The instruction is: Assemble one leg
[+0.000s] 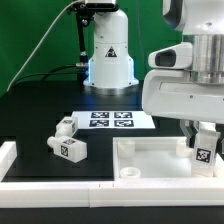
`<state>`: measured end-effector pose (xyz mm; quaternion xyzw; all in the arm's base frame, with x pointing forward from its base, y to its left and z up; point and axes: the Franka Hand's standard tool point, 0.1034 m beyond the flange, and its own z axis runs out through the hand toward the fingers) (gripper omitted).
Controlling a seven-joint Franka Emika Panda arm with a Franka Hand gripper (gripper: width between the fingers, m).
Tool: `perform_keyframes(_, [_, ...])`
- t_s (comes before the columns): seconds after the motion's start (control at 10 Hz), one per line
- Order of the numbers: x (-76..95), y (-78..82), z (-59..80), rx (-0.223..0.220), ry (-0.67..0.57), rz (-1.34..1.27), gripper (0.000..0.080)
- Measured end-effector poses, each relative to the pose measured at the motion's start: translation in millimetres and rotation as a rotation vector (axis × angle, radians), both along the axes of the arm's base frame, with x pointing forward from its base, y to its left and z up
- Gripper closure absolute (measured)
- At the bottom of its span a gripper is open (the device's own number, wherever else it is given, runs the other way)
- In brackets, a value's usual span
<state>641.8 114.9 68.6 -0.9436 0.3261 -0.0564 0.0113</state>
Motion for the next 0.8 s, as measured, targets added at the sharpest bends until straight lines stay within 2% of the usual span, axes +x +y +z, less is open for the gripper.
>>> perform_keyframes(0.2, [-1.7,-0.2,0.0,0.004,0.013,-0.282,0.0514])
perform_keyframes(0.3, [-0.8,-0.7,-0.1,0.021,0.025,-0.423,0.0514])
perform_keyframes(0.6, [-0.2,-0.2,-0.7,0.134,0.01,-0.94,0.0512])
perform_keyframes(0.7, [-0.3,-0.9,-0.8,0.154,0.012,-1.002,0.0512])
perform_keyframes(0.8, [-0.4,-0.9,-0.8,0.154,0.011,-1.008,0.0512])
